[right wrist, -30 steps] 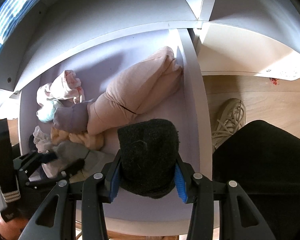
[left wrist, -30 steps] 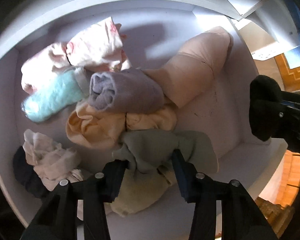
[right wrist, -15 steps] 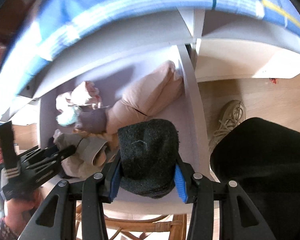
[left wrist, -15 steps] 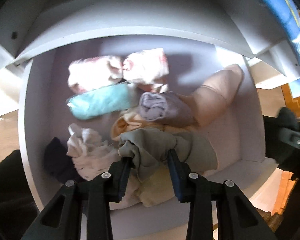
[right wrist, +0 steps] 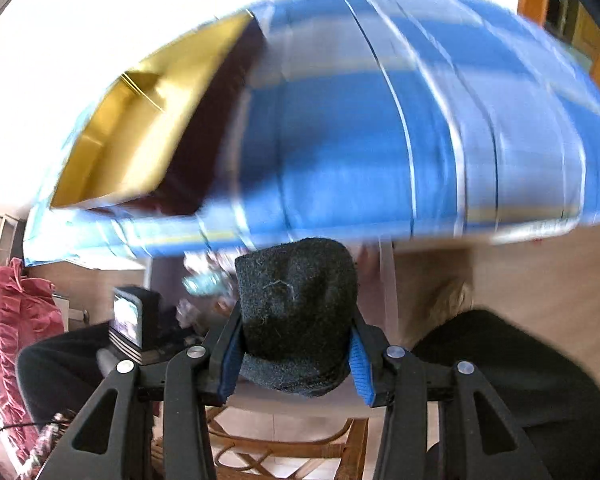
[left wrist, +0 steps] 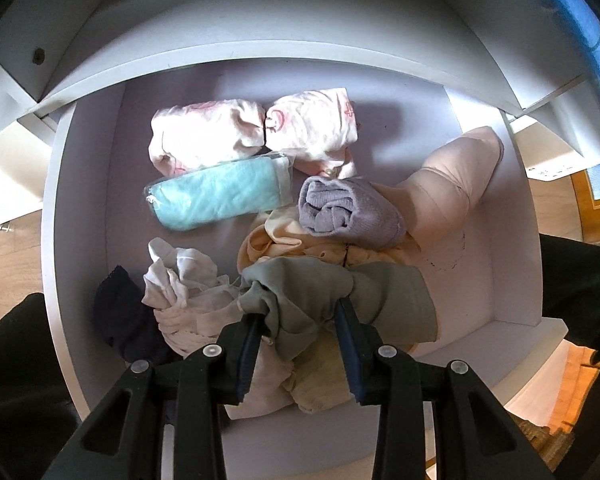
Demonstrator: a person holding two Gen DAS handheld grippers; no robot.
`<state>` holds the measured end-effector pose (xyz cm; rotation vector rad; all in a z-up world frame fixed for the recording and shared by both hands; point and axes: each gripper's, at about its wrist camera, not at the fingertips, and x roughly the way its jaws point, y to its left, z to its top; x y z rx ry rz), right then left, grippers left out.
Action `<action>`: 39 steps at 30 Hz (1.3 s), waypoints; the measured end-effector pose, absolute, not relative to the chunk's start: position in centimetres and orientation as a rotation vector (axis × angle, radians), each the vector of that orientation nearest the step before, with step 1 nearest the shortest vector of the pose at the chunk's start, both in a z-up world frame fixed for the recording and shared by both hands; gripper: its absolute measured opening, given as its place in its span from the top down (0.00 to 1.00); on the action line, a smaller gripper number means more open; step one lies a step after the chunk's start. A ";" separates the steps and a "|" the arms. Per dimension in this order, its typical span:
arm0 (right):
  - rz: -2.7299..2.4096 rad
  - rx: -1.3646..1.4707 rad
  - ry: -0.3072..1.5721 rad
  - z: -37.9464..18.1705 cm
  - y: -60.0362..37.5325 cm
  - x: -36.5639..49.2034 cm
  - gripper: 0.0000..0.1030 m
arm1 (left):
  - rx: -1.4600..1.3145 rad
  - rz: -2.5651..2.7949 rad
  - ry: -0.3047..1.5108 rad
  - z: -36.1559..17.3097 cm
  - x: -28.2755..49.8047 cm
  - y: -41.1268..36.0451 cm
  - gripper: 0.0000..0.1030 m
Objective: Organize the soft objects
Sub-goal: 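Carry the black sock over the gold tray with the right gripper while the left holds the cloth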
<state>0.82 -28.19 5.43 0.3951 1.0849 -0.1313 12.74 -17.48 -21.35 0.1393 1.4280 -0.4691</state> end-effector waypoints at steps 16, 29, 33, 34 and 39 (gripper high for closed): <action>-0.101 0.276 0.944 16.6 -26.7 13.6 0.56 | 0.153 -0.484 1.421 -20.5 12.4 -16.6 0.64; -0.139 0.285 0.988 14.5 -26.2 23.1 0.56 | 0.168 -0.483 1.412 -20.6 12.3 -16.8 0.64; -0.173 0.232 1.011 13.7 -25.7 26.0 0.56 | 0.160 -0.479 1.415 -20.6 12.4 -16.8 0.64; -0.180 0.209 1.015 13.5 -25.5 26.6 0.56 | 0.151 -0.477 1.417 -20.6 12.4 -16.8 0.64; -0.211 0.120 1.046 11.9 -24.5 28.8 0.56 | 0.133 -0.477 1.419 -20.6 12.6 -16.6 0.64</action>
